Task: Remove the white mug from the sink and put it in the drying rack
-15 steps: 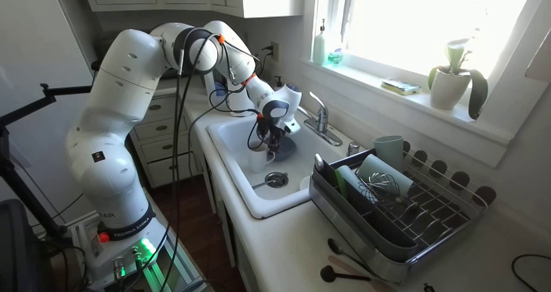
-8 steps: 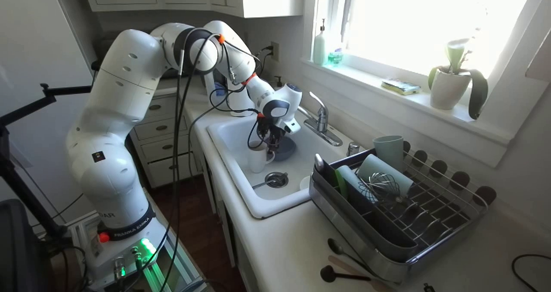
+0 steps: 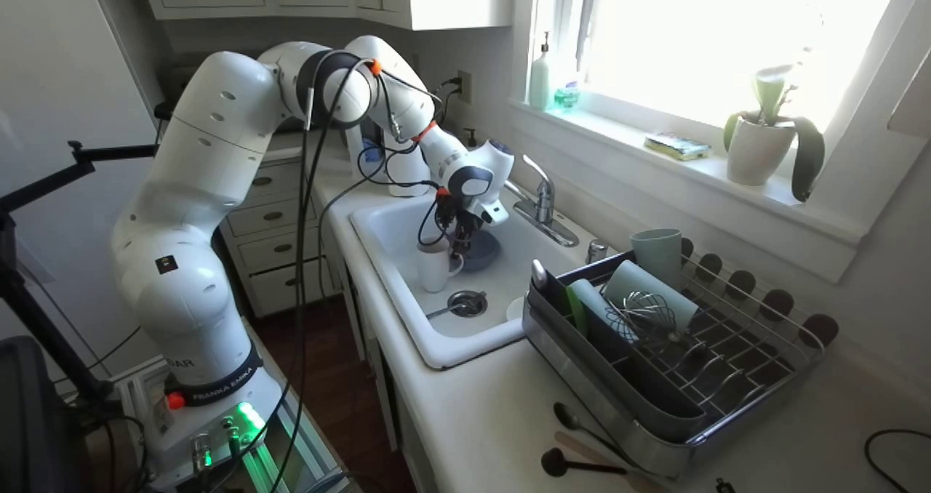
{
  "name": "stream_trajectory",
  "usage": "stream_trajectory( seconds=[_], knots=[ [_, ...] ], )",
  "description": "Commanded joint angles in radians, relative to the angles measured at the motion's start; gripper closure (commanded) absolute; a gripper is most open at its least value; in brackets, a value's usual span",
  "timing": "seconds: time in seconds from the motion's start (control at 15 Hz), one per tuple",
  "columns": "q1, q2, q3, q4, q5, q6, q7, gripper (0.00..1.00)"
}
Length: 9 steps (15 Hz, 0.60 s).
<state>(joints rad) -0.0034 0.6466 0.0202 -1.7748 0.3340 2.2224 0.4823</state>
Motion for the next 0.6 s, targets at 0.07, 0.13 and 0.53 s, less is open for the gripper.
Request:
stream_trajectory(
  seconds=[0.07, 0.13, 0.53],
  knots=[
    [-0.013, 0.01, -0.005, 0.085, 0.053, -0.129, 0.025, 0.95],
    [-0.016, 0.013, -0.006, 0.097, 0.058, -0.148, 0.027, 0.95],
    [-0.018, 0.031, -0.018, 0.136, 0.07, -0.197, 0.04, 0.95]
  ],
)
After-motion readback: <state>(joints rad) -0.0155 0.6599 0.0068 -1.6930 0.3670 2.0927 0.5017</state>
